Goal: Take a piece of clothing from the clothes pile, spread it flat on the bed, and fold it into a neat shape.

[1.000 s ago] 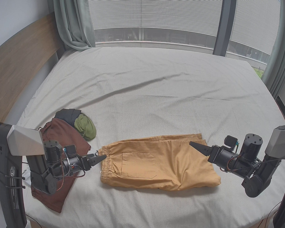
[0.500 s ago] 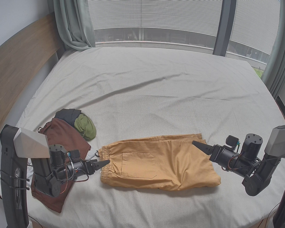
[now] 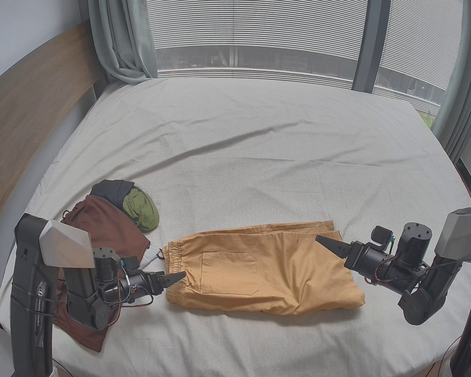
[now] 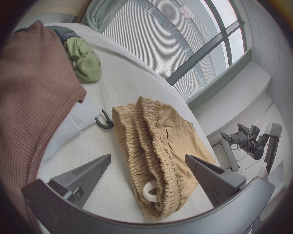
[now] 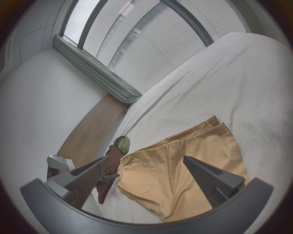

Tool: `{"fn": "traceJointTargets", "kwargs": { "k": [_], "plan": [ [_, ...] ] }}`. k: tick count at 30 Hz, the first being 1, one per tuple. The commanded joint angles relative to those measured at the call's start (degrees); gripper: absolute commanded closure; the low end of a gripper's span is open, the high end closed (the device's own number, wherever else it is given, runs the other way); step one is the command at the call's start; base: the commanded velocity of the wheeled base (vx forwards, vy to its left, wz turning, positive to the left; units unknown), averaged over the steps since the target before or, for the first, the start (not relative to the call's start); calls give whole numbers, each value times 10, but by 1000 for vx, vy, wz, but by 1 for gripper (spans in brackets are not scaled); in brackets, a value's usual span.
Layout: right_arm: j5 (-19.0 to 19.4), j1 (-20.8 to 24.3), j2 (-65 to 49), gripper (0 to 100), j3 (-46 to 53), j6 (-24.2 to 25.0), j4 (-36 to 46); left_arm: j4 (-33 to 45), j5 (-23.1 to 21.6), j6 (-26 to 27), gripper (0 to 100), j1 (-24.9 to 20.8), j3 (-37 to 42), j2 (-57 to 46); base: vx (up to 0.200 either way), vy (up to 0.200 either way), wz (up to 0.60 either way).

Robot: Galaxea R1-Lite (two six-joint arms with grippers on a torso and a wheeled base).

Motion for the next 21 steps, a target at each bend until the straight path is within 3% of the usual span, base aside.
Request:
{"fn": "traceJointTargets", "kwargs": {
  "k": [1, 5, 11, 21],
  "plan": [
    [0, 1, 4, 0, 0, 0, 0, -1, 2, -34, 0, -14, -4, 13, 0, 0, 0],
    [0, 2, 4, 0, 1, 0, 0, -1, 8, -72, 0, -26, -7, 11, 0, 0, 0],
    [0, 3, 5, 0, 1, 0, 0, -1, 57, -108, 0, -44, -19, 11, 0, 0, 0],
    [0, 4, 10, 0, 1, 0, 0, -1, 65, -137, 0, -52, -30, 10, 0, 0, 0]
  ]
}}
